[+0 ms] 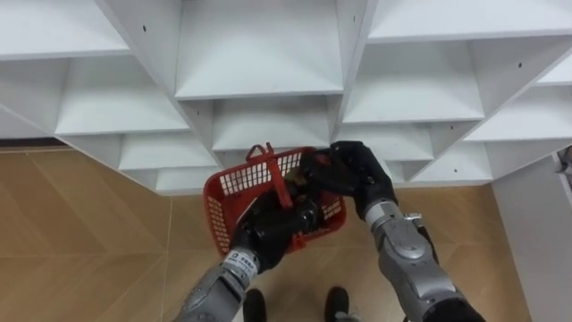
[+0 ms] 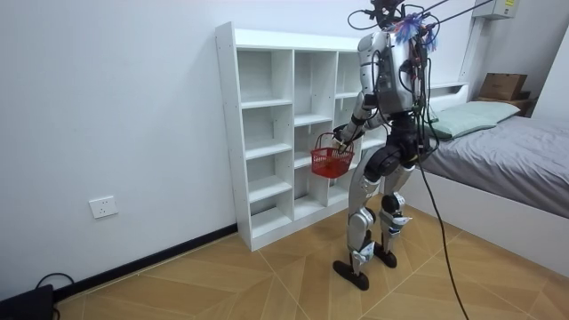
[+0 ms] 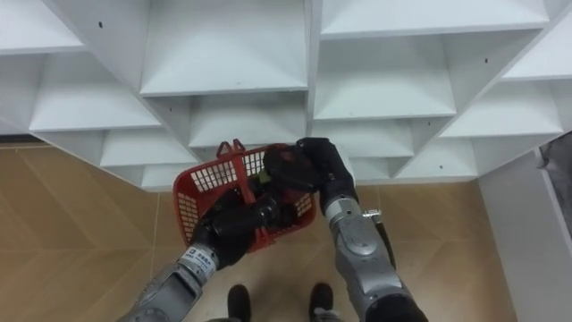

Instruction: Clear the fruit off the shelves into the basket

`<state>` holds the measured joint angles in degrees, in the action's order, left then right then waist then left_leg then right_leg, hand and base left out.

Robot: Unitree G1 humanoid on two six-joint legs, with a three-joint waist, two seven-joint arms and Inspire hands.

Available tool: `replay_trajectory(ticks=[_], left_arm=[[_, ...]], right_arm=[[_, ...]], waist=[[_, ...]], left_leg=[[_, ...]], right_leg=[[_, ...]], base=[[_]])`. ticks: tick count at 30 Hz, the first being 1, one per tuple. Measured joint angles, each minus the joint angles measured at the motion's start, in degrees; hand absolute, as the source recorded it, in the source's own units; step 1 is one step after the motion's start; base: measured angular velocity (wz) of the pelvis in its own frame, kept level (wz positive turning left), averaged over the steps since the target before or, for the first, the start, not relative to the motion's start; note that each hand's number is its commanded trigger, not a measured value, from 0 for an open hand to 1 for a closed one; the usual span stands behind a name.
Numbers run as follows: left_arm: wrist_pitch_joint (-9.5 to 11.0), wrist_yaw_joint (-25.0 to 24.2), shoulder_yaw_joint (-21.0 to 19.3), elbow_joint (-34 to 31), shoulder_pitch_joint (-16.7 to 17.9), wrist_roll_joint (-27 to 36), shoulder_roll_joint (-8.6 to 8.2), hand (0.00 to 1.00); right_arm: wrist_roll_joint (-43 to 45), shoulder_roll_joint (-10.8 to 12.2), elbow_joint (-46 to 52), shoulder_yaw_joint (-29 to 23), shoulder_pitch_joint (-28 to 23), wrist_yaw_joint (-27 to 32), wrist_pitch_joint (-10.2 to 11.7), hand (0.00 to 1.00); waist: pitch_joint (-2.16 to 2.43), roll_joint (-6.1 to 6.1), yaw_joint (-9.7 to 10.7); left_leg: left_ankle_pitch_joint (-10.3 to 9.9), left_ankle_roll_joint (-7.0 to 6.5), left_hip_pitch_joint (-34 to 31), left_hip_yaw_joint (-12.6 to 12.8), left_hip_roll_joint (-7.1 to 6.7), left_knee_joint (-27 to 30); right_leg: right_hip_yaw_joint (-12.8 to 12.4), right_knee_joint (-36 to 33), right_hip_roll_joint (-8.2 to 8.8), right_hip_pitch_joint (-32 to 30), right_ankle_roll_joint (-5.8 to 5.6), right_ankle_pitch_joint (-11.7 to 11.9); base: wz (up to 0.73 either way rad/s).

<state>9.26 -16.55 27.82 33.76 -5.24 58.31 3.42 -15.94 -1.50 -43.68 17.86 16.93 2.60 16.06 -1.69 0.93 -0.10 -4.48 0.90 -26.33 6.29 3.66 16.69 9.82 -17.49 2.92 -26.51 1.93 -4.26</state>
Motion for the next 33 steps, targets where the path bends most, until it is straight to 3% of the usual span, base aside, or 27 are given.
replay_trajectory(ticks=[3, 4, 5, 6, 7, 8, 16, 24, 33], left_arm=[[0.59, 0.02, 0.52, 0.00, 0.01, 0.26, 0.00, 1.00], [0.69, 0.02, 0.65, 0.00, 0.01, 0.65, 0.00, 1.00], [0.80, 0.02, 0.74, 0.00, 0.01, 0.77, 0.00, 1.00], [1.15, 0.02, 1.03, 0.00, 0.01, 1.04, 0.01, 1.00], [1.22, 0.02, 1.20, 0.00, 0.01, 1.33, 0.01, 1.00], [1.38, 0.02, 1.63, 0.00, 0.01, 2.27, 0.01, 1.00], [1.08, 0.02, 2.98, 0.01, 0.15, 2.90, 0.08, 1.00], [-0.45, -0.67, 5.59, 0.00, 0.15, 2.62, 0.35, 1.00], [-0.71, -2.48, 6.00, 0.00, 0.16, 1.16, 1.51, 1.00]], right_arm=[[-0.03, -0.01, 0.02, 0.00, -0.01, 0.09, 0.00, 1.00], [-0.06, -0.01, 0.10, 0.00, 0.00, 0.09, 0.02, 0.95], [-0.12, -0.01, 0.10, 0.00, 0.01, 0.09, 0.03, 0.71], [-0.38, -0.01, 0.11, 0.01, 0.00, 0.06, 0.10, 0.56], [-0.64, -0.01, 0.11, 0.01, 0.00, 0.03, 0.11, 0.49], [-1.56, -0.01, 0.04, 0.06, 0.01, -0.10, 0.12, 0.00], [-9.32, -0.01, -0.57, 0.08, 0.04, -4.06, 0.18, 0.00], [-9.27, 0.00, -0.70, 3.58, -0.12, -7.80, -0.14, 0.00], [-8.85, -0.17, -1.18, 4.23, 0.02, -12.19, -0.69, 0.00]], waist=[[0.00, 0.00, 0.01], [0.00, 0.01, 0.00], [0.00, 0.01, 0.00], [0.00, 0.01, 0.00], [0.00, 0.02, 0.00], [0.01, 0.02, -0.05], [0.00, 0.08, -0.07], [-0.02, 0.13, -0.22], [-0.03, 0.14, -0.41]], left_leg=[[0.00, 0.00, -0.10, -0.06, 0.00, 0.03], [0.00, 0.00, -0.09, -0.07, 0.00, 0.02], [0.00, 0.00, -0.09, -0.07, 0.00, 0.02], [0.00, 0.00, -0.10, -0.07, 0.00, 0.02], [0.00, 0.00, -0.10, -0.07, 0.00, 0.02], [0.00, 0.00, -0.09, -0.07, 0.00, 0.02], [0.00, 0.01, -0.06, 0.03, 0.08, 0.05], [-0.75, 0.38, -0.94, 0.09, 1.04, 1.47], [-1.06, 0.82, -1.83, -0.01, 1.89, 2.29]], right_leg=[[0.16, 0.03, 0.01, -0.05, 0.00, 0.00], [0.24, 0.04, -0.01, -0.05, 0.00, 0.00], [0.24, 0.04, -0.01, -0.05, 0.00, 0.00], [0.24, 0.05, -0.02, -0.05, 0.00, 0.00], [0.24, 0.05, -0.02, -0.05, 0.00, 0.00], [0.24, 0.05, -0.02, -0.05, 0.01, 0.01], [-0.07, 0.01, -0.12, -0.05, 0.03, 0.02], [-0.26, 1.11, -1.05, 0.21, 0.27, 0.59], [-0.23, 1.60, -1.57, -0.11, 0.84, 0.86]], base=[[0.00], [0.00], [0.00], [0.00], [0.00], [0.00], [0.00], [-0.03], [-0.01]])
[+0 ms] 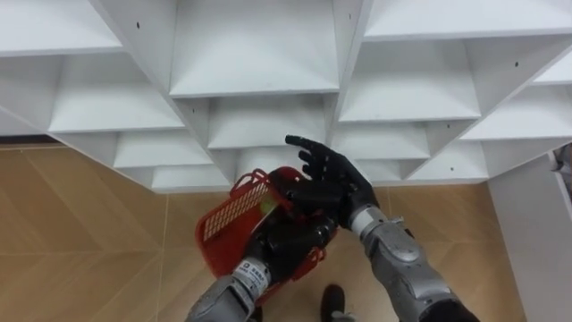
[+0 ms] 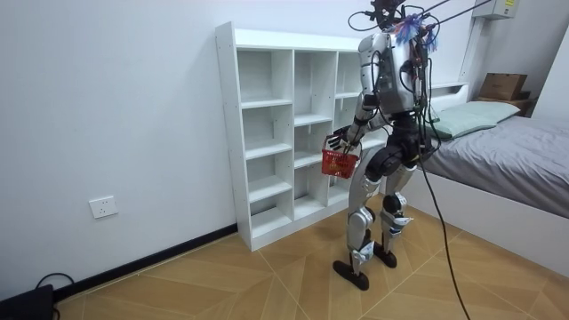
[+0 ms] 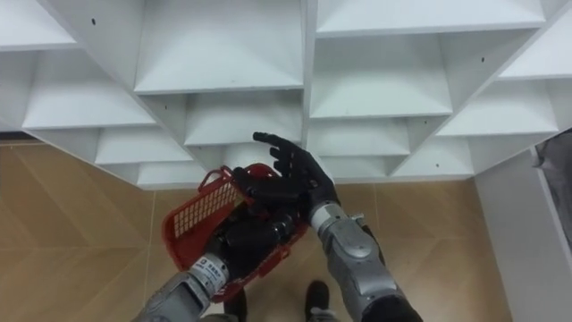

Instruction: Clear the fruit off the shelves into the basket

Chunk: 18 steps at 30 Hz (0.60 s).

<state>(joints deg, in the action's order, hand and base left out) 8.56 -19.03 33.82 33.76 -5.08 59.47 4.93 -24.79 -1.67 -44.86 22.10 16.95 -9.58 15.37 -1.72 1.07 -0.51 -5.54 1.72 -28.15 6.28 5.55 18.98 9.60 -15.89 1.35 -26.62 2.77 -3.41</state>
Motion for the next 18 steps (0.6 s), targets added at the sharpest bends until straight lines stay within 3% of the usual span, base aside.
replay_trajectory(ticks=[18], left_arm=[[0.00, -0.45, 0.33, 0.01, 0.00, -0.08, 0.70, 1.00]], right_arm=[[0.00, -0.24, -0.27, 0.18, 0.02, -1.41, -0.25, 0.00]], waist=[[-0.13, -0.20, 0.09]], left_leg=[[-0.11, -0.01, -0.47, -0.03, -0.03, 0.29]], right_leg=[[0.06, -0.13, 0.06, -0.46, 0.02, 0.04]], base=[[0.00]])
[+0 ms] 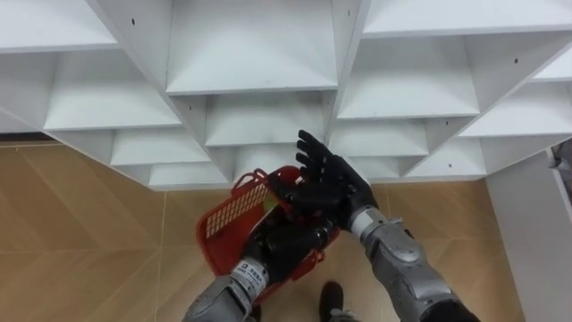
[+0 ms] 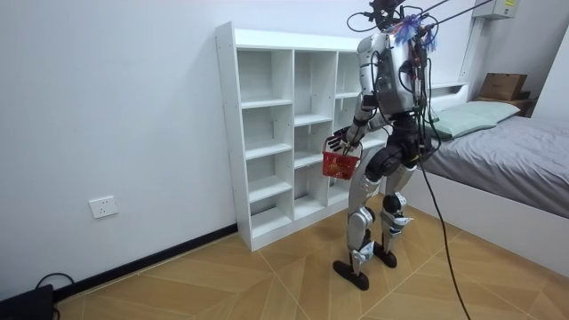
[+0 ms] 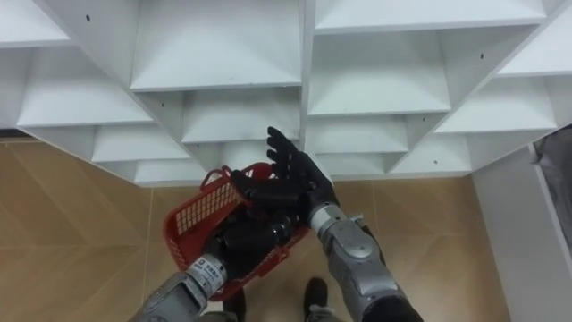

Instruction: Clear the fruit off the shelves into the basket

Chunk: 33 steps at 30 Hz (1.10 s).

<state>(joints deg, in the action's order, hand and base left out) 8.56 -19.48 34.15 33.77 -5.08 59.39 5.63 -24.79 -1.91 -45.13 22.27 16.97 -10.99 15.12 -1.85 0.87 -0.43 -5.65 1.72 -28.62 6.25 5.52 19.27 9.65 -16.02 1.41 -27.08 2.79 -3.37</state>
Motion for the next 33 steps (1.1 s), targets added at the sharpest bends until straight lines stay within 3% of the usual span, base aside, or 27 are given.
replay_trajectory(ticks=[6, 14, 23, 30, 33], left_arm=[[0.00, -0.13, -1.32, 1.52, -0.02, -6.94, 0.32, 1.00], [-1.06, -0.43, -1.29, 3.04, -0.01, -12.50, 2.65, 1.00], [-1.10, -1.82, -3.75, 5.97, 0.21, -24.24, 6.35, 1.00], [-0.88, -3.89, -5.38, 9.41, 1.51, -26.42, 6.56, 1.00], [0.13, -5.00, -7.39, 11.31, 2.46, -26.47, 7.01, 1.00]], right_arm=[[-0.03, -0.09, -1.69, 0.09, 0.00, -0.78, 0.31, 0.00], [0.06, -0.93, -3.32, 1.15, -0.87, -0.82, 0.33, 0.00], [5.11, -4.16, -3.42, 2.37, -3.07, -0.80, 0.18, 0.00], [4.90, -6.86, -3.56, 2.36, -8.14, -0.21, 0.14, 0.00], [4.80, -7.48, -3.65, 2.21, -9.93, 0.14, 0.12, 0.00]], waist=[[-0.80, -0.65, -0.05], [-1.19, -0.03, 0.04], [-1.16, -0.05, -0.15], [-0.85, -0.39, -1.40], [-0.41, -0.92, -1.34]], left_leg=[[0.00, -0.01, 0.30, 0.06, -0.16, -0.33], [0.00, -0.02, 0.85, 0.09, -0.25, -0.92], [0.00, 0.01, 3.32, 0.42, -0.42, -1.92], [0.05, 0.03, 9.46, 1.51, -0.96, -4.53], [0.02, 0.04, 11.27, 1.59, -0.99, -4.88]], right_leg=[[0.05, 0.06, 0.16, 0.14, -0.02, 0.01], [0.41, 0.32, 0.32, 0.56, -0.02, -0.08], [0.46, 0.32, 0.45, 2.52, -0.15, -0.65], [-0.22, 0.47, 0.49, 6.95, -0.54, -1.46], [-0.25, 0.84, 0.49, 8.71, -0.56, -1.58]], base=[[0.00], [0.00], [0.01], [-0.07], [0.00]])
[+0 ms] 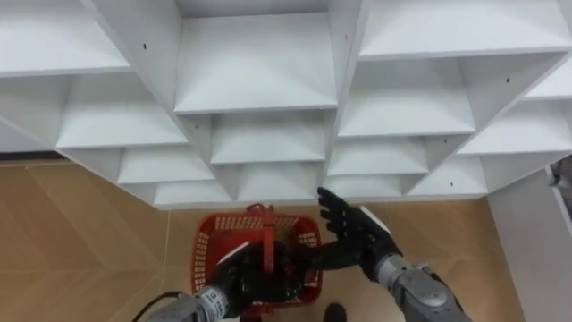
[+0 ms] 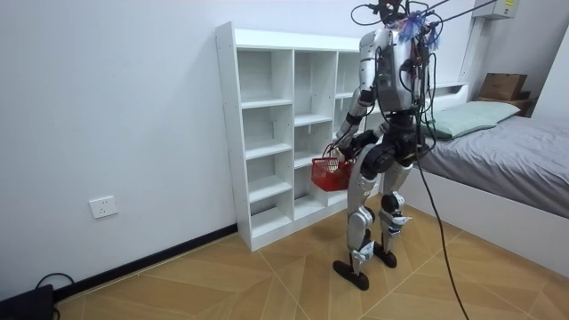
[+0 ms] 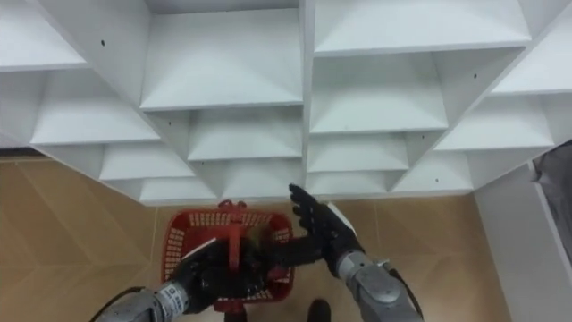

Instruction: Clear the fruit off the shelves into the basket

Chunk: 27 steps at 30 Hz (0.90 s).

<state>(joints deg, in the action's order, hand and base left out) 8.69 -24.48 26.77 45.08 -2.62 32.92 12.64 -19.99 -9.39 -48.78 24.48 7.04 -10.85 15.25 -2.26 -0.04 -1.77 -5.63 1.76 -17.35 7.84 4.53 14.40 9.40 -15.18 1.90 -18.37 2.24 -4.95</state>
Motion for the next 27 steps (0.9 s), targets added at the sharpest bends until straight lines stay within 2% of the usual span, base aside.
replay_trajectory(ticks=[1, 2, 4, 7, 9, 13, 18, 27], left_arm=[[0.16, -0.50, -1.10, 1.35, 0.37, -0.12, 0.09, 1.00], [0.21, -0.78, -1.95, 2.10, 0.70, -0.15, 0.10, 1.00], [0.63, -0.96, -7.08, 3.50, 3.80, -1.00, 0.28, 1.00], [0.74, -0.76, -9.73, 6.30, 5.49, -1.10, 0.71, 1.00], [0.75, 0.04, -10.73, 7.05, 7.14, -1.09, 1.13, 1.00], [0.90, 1.36, -14.17, 7.98, 9.51, -1.02, 1.16, 1.00], [1.01, 2.87, -19.56, 12.46, 11.30, -0.93, 0.67, 1.00], [1.21, 3.07, -22.35, 16.26, 13.21, -0.91, -0.75, 1.00]], right_arm=[[0.53, -0.35, -0.28, -0.65, -0.91, 0.22, 0.00, 0.00], [0.62, -0.41, -0.51, -1.26, -1.47, 0.27, -0.02, 0.00], [0.67, -0.55, -0.64, -4.35, -4.40, 0.67, -0.09, 0.00], [0.10, -1.01, -2.77, -6.22, -6.21, 1.45, -0.18, 0.00], [0.13, -1.55, -4.28, -7.96, -7.94, 2.13, -0.26, 0.00], [0.17, -1.98, -4.44, -10.32, -10.58, 2.68, -0.28, 0.00], [0.36, -1.90, -4.88, -14.14, -13.58, 3.89, -0.42, 0.00], [3.94, -1.44, -7.77, -17.32, -15.73, 3.78, -0.40, 0.00]], waist=[[0.31, -0.06, -0.04], [0.44, -0.14, -0.02], [0.81, -0.52, 0.00], [1.44, -0.87, 0.10], [1.61, -0.81, 0.05], [1.75, -0.79, -0.01], [2.00, -0.74, 0.03], [1.91, -0.59, 0.10]], left_leg=[[-0.07, 0.02, 0.81, -0.02, 0.04, -0.12], [-0.11, 0.03, 1.35, -0.02, 0.03, -0.29], [-0.16, 0.11, 3.83, 0.00, -0.03, -1.34], [-0.26, 0.16, 5.50, -0.01, -0.11, -1.76], [-0.49, 0.16, 6.84, -0.11, -0.09, -1.82], [-0.58, 0.20, 9.17, -0.17, -0.24, -2.89], [-0.86, 0.36, 12.27, 0.07, -0.40, -3.79], [-1.49, 0.56, 14.82, 0.01, -0.35, -4.22]], right_leg=[[0.13, 0.57, -0.05, 1.09, -0.04, 0.03], [0.11, 0.67, -0.07, 1.63, -0.07, 0.01], [0.27, 1.64, -0.18, 4.06, -0.22, -0.06], [0.38, 2.03, -0.19, 5.82, -0.36, -0.27], [0.71, 2.79, -0.22, 7.50, -0.43, -0.28], [0.63, 3.65, -0.25, 9.53, -0.65, -0.52], [-0.04, 3.56, -0.30, 11.75, -0.91, -1.32], [-0.04, 4.13, -0.49, 14.46, -1.04, -2.11]], base=[[0.00], [0.00], [0.00], [0.04], [0.02], [-0.01], [0.00], [0.00]])
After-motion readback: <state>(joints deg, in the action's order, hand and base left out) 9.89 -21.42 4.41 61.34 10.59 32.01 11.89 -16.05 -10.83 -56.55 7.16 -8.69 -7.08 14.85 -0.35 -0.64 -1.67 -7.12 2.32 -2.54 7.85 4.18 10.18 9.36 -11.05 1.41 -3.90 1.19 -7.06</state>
